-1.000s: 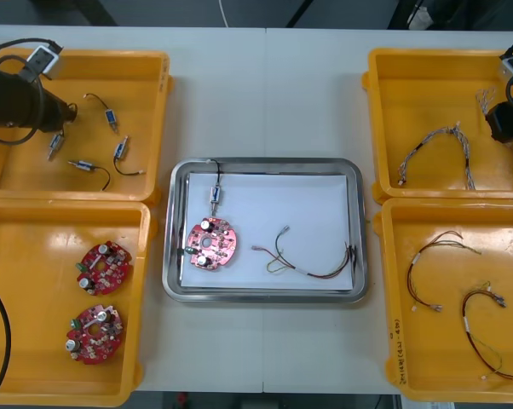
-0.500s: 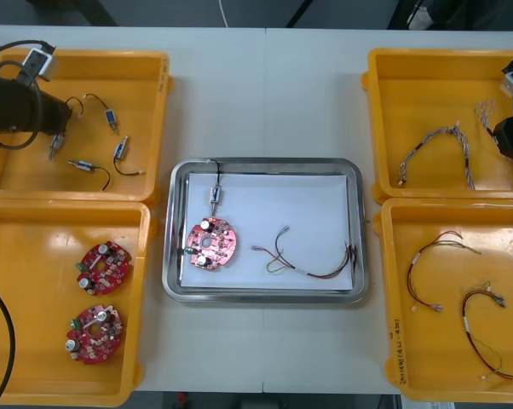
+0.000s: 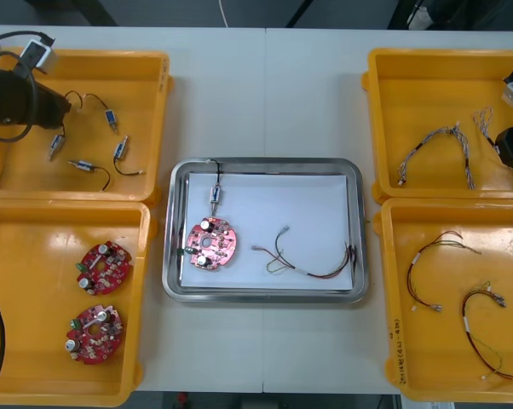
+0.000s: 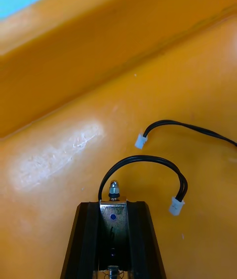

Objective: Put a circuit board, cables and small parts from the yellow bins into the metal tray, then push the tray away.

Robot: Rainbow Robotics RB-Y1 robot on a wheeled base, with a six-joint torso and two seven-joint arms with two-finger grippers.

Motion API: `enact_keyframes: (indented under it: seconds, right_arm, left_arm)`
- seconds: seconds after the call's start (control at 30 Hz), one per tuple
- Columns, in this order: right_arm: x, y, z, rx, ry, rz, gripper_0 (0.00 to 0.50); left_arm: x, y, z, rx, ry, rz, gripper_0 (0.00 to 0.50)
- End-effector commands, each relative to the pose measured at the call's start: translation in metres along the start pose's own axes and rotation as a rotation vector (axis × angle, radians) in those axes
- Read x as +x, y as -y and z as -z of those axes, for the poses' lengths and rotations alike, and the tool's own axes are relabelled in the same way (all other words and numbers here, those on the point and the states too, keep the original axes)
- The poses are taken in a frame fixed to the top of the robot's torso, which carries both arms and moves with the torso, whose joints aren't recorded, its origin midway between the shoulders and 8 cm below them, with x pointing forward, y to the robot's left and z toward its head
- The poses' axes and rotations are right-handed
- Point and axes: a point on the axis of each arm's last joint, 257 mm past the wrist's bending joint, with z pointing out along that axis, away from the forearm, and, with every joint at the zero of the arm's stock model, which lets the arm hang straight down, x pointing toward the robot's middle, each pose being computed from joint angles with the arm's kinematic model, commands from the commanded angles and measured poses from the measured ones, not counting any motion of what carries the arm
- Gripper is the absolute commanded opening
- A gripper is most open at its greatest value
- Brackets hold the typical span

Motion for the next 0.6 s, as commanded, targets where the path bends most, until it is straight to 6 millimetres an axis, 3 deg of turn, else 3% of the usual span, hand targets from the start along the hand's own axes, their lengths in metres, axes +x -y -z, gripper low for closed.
enact_keyframes:
  seconds: [0.03, 0.23, 0.4, 0.6]
  right_arm:
    - [-0.006, 0.005, 0.009, 0.007, 0.029, -0.034, 0.494]
    - [-0.006, 0.007, 0.010, 0.011, 0.030, -0.038, 0.500]
    - [-0.015, 0.009, 0.016, 0.015, 0.047, -0.033, 0.500]
    - [-0.035, 0.012, 0.030, 0.037, 0.075, -0.017, 0.500]
  left_arm:
    - [-0.052, -0.042, 0.037, -0.067, 0.060, -0.123, 0.001]
    - [-0.067, -0.048, 0.046, -0.085, 0.077, -0.161, 0.001]
    - [-0.086, -0.045, 0.058, -0.097, 0.040, -0.314, 0.000]
    - [-0.107, -0.036, 0.072, -0.105, 0.002, -0.238, 0.000]
